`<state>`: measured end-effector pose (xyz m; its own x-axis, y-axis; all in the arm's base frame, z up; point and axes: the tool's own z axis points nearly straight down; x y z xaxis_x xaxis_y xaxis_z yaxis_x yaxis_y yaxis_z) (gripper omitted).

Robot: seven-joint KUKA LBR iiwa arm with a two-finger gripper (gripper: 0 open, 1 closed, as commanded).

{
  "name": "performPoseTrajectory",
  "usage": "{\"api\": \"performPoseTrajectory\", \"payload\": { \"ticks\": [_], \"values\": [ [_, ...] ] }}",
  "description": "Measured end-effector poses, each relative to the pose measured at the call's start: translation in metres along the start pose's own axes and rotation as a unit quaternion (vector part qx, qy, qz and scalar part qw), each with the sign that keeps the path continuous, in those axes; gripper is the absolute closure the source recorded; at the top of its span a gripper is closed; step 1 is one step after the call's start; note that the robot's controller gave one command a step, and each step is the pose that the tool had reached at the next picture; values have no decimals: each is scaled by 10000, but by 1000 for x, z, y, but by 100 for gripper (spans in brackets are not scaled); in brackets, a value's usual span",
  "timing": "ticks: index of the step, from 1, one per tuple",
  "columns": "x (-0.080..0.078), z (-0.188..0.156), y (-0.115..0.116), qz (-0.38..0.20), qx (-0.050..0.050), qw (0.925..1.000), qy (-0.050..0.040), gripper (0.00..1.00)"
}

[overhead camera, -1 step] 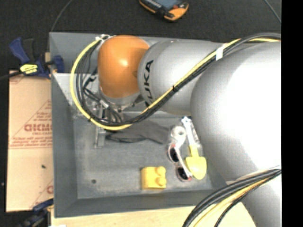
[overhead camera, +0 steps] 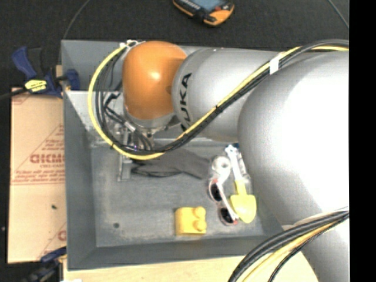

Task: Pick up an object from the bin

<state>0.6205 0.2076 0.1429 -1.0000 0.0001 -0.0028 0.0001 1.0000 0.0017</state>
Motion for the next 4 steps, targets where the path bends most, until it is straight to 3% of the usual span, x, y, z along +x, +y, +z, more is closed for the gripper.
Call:
{"api": "performPoseTrajectory", "payload": {
  "ticks": [1,2,3,4],
  "values": [
    [-18,72,-59,1139,9,9935,27,0],
    [21,12,-90,-303,4,9995,-25,0],
    [-19,42,-114,1393,5,9903,1,0],
    [-3,72,-135,436,-3,9990,-44,0]
  ]
}}
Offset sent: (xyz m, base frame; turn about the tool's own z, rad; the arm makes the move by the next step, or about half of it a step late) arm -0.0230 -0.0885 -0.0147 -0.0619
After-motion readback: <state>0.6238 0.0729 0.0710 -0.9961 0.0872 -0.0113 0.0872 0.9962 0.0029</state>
